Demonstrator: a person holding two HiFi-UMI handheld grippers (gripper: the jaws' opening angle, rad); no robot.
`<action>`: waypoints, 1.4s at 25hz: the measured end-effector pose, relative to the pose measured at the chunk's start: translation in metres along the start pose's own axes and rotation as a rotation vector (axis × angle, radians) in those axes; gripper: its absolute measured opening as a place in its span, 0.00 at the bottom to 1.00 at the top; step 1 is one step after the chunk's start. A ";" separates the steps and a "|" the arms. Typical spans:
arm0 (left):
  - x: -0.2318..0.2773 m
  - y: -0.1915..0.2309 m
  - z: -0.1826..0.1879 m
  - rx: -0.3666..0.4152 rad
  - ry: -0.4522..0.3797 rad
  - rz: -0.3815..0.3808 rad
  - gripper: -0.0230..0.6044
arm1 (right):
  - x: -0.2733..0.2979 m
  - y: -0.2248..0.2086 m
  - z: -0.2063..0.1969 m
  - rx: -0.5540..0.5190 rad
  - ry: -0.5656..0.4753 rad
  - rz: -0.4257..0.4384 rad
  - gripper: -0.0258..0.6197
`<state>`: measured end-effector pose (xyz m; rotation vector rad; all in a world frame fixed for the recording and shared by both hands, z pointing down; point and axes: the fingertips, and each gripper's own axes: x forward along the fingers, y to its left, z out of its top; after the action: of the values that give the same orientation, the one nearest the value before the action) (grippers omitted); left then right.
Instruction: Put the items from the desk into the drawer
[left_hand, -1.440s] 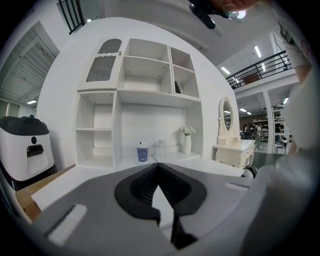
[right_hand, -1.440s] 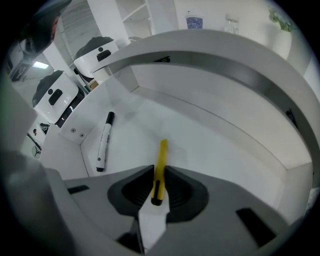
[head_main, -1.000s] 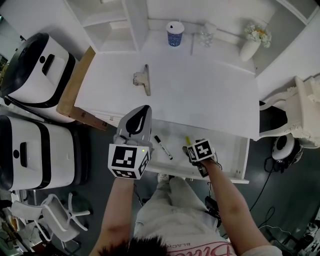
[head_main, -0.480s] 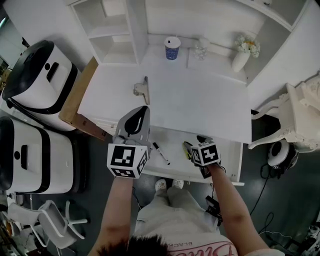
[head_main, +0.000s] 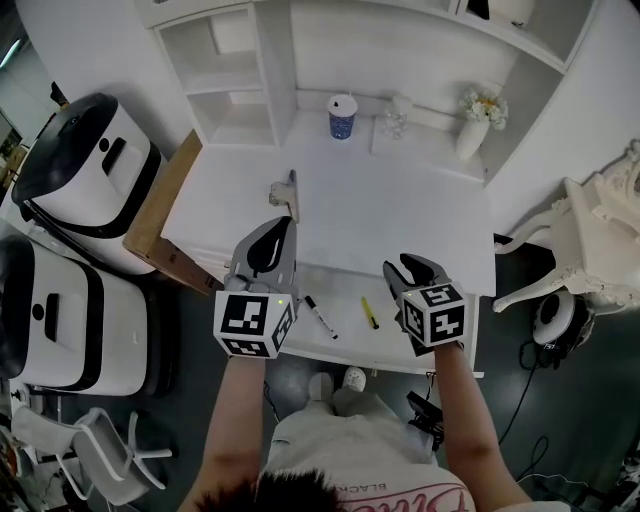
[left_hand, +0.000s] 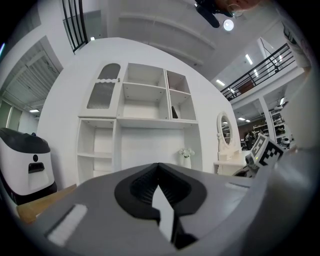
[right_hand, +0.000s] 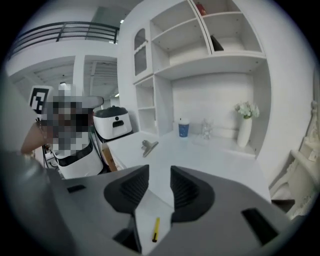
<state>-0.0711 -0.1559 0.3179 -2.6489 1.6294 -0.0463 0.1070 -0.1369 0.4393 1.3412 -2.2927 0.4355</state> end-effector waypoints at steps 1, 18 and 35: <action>-0.001 0.000 0.001 -0.001 -0.004 0.005 0.05 | -0.007 -0.001 0.009 -0.011 -0.040 -0.015 0.24; -0.002 0.004 0.066 0.071 -0.120 0.084 0.05 | -0.130 -0.021 0.171 -0.176 -0.591 -0.199 0.05; -0.015 0.066 0.059 0.083 -0.119 0.094 0.05 | -0.086 0.009 0.185 -0.187 -0.535 -0.230 0.05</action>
<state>-0.1344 -0.1715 0.2560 -2.4609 1.6726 0.0441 0.0952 -0.1580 0.2364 1.7536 -2.4569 -0.2396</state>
